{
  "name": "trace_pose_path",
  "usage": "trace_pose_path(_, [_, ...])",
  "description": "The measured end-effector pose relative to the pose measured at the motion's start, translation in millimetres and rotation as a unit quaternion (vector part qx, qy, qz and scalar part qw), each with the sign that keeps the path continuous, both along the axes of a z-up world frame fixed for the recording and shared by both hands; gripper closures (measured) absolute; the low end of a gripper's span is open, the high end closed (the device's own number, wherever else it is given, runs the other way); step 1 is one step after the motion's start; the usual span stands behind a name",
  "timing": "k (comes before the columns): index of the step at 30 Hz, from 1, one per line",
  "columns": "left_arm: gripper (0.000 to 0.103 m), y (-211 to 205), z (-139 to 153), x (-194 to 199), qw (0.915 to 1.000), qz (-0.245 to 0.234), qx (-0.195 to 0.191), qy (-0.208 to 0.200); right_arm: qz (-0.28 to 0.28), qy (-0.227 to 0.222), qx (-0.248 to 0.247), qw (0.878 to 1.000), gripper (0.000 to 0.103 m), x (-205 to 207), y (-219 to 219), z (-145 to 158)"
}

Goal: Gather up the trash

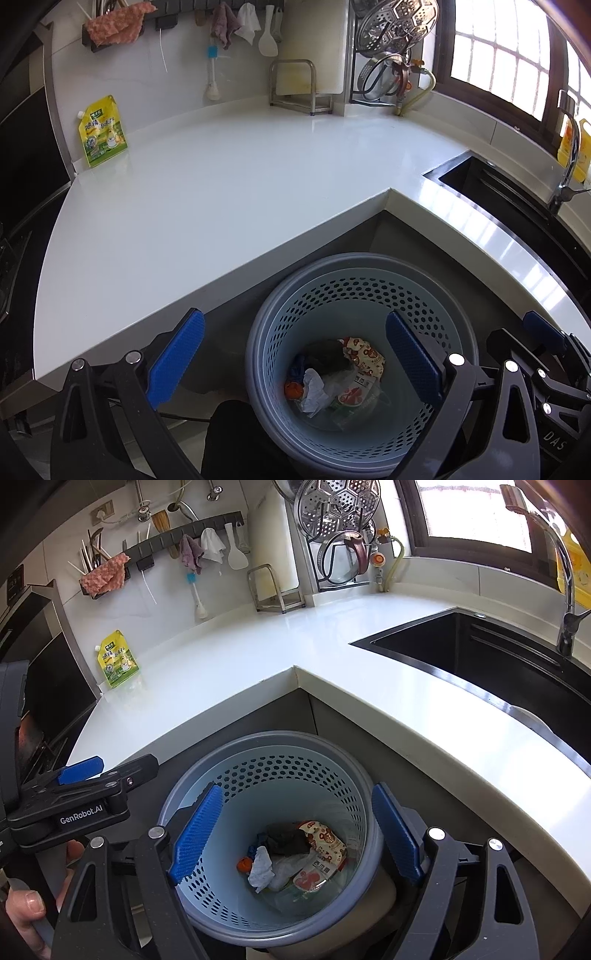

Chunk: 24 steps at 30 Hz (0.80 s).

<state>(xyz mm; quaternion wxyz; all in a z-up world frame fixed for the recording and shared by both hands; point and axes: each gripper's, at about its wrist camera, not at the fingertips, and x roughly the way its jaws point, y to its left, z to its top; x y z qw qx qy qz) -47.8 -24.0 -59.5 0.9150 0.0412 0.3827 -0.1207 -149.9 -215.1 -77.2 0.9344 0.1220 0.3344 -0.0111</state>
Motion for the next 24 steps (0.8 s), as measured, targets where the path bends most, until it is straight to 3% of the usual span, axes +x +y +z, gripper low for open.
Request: trace_pose_path(24, [0.006, 3.8, 3.0, -3.7, 0.9997, 0.012, 0.015, -0.014, 0.002, 0.001, -0.007, 1.0, 0.024, -1.2, 10.4, 3.0])
